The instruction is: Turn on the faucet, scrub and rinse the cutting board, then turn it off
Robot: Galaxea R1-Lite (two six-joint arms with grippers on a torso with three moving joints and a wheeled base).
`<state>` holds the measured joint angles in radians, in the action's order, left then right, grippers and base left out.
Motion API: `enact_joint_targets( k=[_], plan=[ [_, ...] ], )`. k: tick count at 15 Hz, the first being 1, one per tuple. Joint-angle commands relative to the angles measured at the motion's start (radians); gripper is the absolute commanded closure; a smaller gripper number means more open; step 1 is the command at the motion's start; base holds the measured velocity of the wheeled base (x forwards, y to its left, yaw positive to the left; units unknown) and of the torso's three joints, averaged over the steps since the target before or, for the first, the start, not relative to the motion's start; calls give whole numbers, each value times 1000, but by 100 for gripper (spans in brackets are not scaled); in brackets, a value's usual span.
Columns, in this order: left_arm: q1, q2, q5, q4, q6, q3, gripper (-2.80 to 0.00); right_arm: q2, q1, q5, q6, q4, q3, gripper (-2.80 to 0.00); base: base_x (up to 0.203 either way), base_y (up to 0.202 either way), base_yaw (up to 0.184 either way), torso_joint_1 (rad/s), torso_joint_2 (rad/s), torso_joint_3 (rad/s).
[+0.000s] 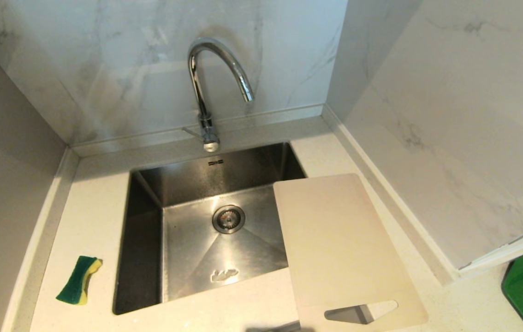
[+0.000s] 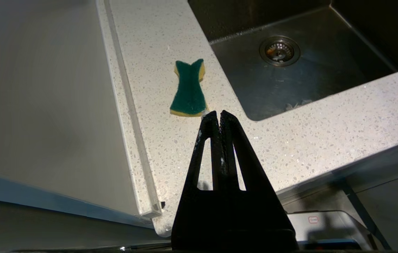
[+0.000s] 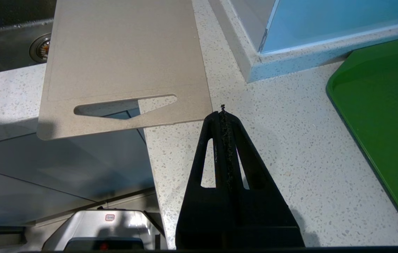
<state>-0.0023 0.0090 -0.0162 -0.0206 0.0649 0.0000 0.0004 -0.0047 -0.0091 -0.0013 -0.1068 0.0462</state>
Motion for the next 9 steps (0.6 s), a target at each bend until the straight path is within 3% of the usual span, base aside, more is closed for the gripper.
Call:
enact_joint_targets(
  k=[1,9],
  plan=[
    [-1,-11,-2,-1,4,2,0,0,0,0,0,-1,0,0,0,0,0,0,0,0],
    [-1,-11,13,8,-62,2,0,0,0,1,3,-1,0,0,0,0,0,0,0,0]
  ],
)
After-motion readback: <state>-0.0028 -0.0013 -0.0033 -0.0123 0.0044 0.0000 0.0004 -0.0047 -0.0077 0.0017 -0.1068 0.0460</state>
